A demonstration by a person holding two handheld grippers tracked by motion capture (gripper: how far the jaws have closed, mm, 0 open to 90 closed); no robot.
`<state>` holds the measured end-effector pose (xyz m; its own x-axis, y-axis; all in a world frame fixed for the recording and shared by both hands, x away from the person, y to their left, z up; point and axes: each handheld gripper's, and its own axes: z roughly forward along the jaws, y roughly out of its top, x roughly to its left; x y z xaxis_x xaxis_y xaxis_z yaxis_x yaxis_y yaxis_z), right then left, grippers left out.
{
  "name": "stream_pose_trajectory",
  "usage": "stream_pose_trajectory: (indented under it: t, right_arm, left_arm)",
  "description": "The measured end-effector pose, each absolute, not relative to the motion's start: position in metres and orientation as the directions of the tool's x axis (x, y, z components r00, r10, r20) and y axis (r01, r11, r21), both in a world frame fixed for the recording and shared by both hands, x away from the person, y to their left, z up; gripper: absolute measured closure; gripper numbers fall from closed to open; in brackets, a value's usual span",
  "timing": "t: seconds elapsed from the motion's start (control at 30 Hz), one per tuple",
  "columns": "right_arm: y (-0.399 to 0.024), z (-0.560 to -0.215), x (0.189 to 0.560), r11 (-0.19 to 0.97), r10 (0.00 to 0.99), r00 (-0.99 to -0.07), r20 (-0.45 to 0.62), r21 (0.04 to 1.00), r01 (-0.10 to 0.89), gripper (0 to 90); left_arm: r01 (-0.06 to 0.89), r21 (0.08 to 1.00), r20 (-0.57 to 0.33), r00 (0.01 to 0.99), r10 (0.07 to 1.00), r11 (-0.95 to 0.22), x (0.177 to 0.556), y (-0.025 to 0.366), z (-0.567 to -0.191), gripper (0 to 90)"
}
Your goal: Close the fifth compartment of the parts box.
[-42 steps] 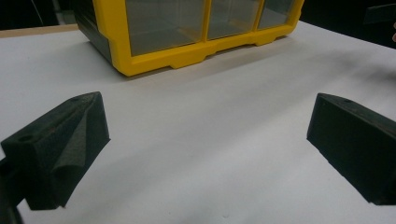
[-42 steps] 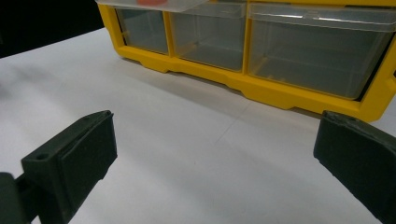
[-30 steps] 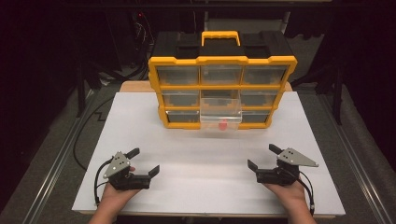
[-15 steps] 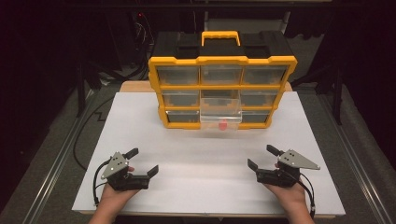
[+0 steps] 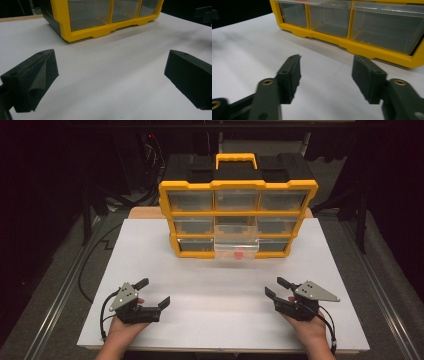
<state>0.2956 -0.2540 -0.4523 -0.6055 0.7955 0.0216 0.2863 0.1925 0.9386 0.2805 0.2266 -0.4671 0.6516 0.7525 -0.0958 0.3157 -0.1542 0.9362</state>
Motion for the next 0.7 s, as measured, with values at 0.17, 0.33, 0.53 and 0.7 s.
stream_pose_trajectory:
  t: [0.17, 0.33, 0.53, 0.7]
  right_arm:
    - [-0.2516, -0.4519, 0.2949, 0.192, 0.79, -0.613, 0.02, 0.941, 0.279, 57.5]
    - [-0.2492, -0.4499, 0.2933, 0.183, 0.798, -0.603, 0.02, 0.944, 0.273, 71.2]
    - [-0.2472, -0.4502, 0.2945, 0.193, 0.795, -0.607, 0.014, 0.942, 0.274, 85.2]
    - [-0.2444, -0.4491, 0.2936, 0.204, 0.798, -0.603, -0.006, 0.944, 0.259, 90.0]
  left_arm:
    - [0.315, 0.937, -0.096, 0.65, 0.754, -0.153, 0.2804, 0.2272, -0.4669, 0.3]
    - [0.314, 0.937, -0.096, 0.651, 0.753, -0.152, 0.2805, 0.2277, -0.4669, 0.3]
    - [0.315, 0.937, -0.096, 0.652, 0.752, -0.153, 0.2809, 0.2272, -0.4672, 0.3]
    - [0.314, 0.937, -0.096, 0.653, 0.751, -0.154, 0.2808, 0.2273, -0.4672, 0.3]
